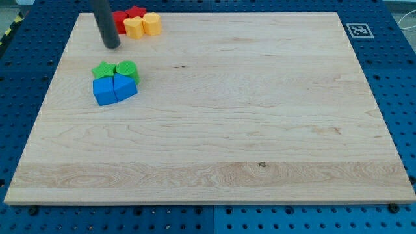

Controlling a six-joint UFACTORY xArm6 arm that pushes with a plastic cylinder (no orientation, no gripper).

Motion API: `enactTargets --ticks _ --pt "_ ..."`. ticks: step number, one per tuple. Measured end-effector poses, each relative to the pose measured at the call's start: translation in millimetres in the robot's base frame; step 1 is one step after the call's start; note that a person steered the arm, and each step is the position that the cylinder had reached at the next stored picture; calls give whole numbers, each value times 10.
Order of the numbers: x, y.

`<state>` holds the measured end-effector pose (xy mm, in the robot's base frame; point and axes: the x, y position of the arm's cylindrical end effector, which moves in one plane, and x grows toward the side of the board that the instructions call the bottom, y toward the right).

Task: Move yellow hexagon towards center

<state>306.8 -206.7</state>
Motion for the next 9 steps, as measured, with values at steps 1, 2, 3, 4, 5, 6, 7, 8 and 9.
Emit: enactTargets --ticks 1,2,3,4,5,6,7,8,9 --pt "22 -188" --pt "-153 -410" --pt "-273 -798" --pt "-595 -982" --pt "-980 -976" --pt "-1152 -949" --pt "-1159 -882" --pt "-1155 -503" --pt "-1153 30"
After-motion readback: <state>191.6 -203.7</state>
